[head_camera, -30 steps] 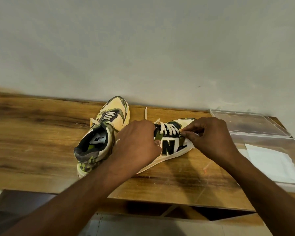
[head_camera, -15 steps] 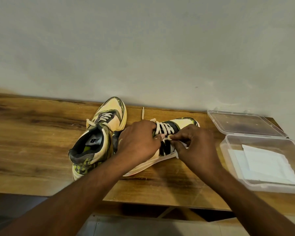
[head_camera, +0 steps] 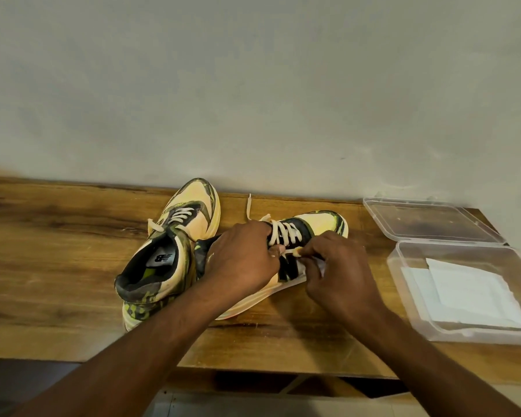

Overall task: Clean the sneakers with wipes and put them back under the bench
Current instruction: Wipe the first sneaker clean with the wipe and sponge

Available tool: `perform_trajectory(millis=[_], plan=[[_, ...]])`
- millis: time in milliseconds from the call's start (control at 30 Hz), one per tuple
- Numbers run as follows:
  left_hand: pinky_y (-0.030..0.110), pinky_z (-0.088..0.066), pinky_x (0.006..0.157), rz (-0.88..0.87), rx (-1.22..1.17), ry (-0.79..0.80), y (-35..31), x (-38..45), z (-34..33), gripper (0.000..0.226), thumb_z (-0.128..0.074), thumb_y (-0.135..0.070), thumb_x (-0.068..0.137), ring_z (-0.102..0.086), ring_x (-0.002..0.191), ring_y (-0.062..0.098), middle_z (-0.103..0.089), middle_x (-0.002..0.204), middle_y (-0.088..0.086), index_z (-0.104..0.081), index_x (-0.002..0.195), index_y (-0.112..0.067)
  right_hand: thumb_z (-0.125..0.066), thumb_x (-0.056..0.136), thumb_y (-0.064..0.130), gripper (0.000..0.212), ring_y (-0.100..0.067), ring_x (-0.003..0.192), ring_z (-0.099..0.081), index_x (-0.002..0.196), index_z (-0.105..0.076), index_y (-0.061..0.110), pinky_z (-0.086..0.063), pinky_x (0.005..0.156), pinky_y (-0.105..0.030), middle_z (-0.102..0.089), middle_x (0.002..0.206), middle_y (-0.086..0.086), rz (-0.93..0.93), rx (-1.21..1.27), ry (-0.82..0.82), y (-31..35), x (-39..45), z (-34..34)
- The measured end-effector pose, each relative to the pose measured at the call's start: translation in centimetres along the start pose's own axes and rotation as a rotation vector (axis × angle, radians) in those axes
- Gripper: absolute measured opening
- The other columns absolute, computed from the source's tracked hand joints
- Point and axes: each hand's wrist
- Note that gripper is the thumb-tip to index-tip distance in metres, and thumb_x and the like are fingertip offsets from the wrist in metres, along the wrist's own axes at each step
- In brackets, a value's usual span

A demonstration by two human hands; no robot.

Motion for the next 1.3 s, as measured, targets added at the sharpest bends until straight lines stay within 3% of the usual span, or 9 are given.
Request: perform_trajectory(millis=[167, 333, 533, 733, 933, 1133, 1300], plan=[[0.031, -0.048, 0.073, -0.021, 0.008, -0.009, 0.2, -0.1, 0.0, 0.030, -0.064, -0.045, 0.098, -0.071, 0.099, 0.023, -0.076, 0.109, -0.003, -0.073, 0.118, -0.026, -0.077, 0.079, -0.003, 0.023, -0.004, 0.077, -0.064, 0.080, -0.075, 0.020, -0.060, 0.070, -0.036, -0.068, 0.080, 0.009, -0.113, 0.031, -0.094, -1.7, 1.6, 1.3], [0.028, -0.046, 0.069, -0.019, 0.020, -0.038, -0.1, -0.3, -0.2, 0.031, -0.064, -0.046, 0.097, -0.071, 0.096, 0.022, -0.077, 0.107, -0.004, -0.073, 0.119, -0.027, -0.079, 0.079, 0.000, 0.023, -0.005, 0.076, -0.059, 0.086, -0.074, 0.021, -0.056, 0.065, -0.026, -0.066, 0.083, 0.009, -0.030, -0.011, 0.041, 0.9, -0.4, -0.1], [0.030, -0.049, 0.073, -0.020, -0.006, -0.027, 0.3, -0.2, 0.0, 0.030, -0.064, -0.047, 0.097, -0.071, 0.097, 0.021, -0.077, 0.108, -0.005, -0.074, 0.117, -0.027, -0.078, 0.080, 0.001, 0.020, -0.005, 0.077, -0.063, 0.080, -0.075, 0.020, -0.061, 0.070, -0.040, -0.069, 0.080, 0.009, -0.149, 0.018, -0.054, -1.9, 1.9, 1.8], [0.030, -0.049, 0.074, -0.025, 0.009, -0.039, 0.1, -0.2, 0.0, 0.031, -0.063, -0.046, 0.098, -0.071, 0.099, 0.021, -0.077, 0.110, -0.005, -0.073, 0.121, -0.028, -0.080, 0.080, 0.002, 0.021, -0.001, 0.078, -0.063, 0.086, -0.076, 0.022, -0.059, 0.071, -0.021, -0.070, 0.083, 0.012, -0.090, 0.065, 0.053, 1.1, 0.2, 0.0], [0.031, -0.050, 0.073, -0.027, -0.005, -0.026, 0.1, -0.3, -0.2, 0.028, -0.062, -0.048, 0.099, -0.070, 0.096, 0.021, -0.077, 0.106, -0.004, -0.074, 0.114, -0.027, -0.076, 0.080, 0.000, 0.019, -0.004, 0.074, -0.063, 0.081, -0.075, 0.019, -0.060, 0.067, -0.037, -0.069, 0.078, 0.008, -0.136, -0.018, -0.046, -1.4, 1.9, 1.6], [0.028, -0.042, 0.070, -0.034, -0.014, -0.038, 0.0, -0.4, -0.3, 0.028, -0.064, -0.045, 0.098, -0.070, 0.099, 0.021, -0.077, 0.110, -0.005, -0.072, 0.119, -0.029, -0.079, 0.080, 0.003, 0.020, -0.001, 0.078, -0.066, 0.086, -0.076, 0.022, -0.060, 0.072, -0.023, -0.071, 0.083, 0.012, -0.092, 0.065, 0.064, 0.9, 0.2, 0.4], [0.029, -0.045, 0.071, -0.040, -0.016, -0.023, 0.1, -0.5, -0.4, 0.028, -0.061, -0.047, 0.100, -0.070, 0.099, 0.021, -0.076, 0.110, -0.005, -0.073, 0.118, -0.029, -0.080, 0.080, 0.004, 0.016, -0.007, 0.077, -0.067, 0.080, -0.076, 0.020, -0.057, 0.071, -0.028, -0.071, 0.080, 0.009, -0.165, -0.007, -0.081, -2.1, 2.2, 2.6]])
Point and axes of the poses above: each hand's wrist, its own x-axis towards the middle knuckle, its own z-axis out of the back of the hand, y = z × x
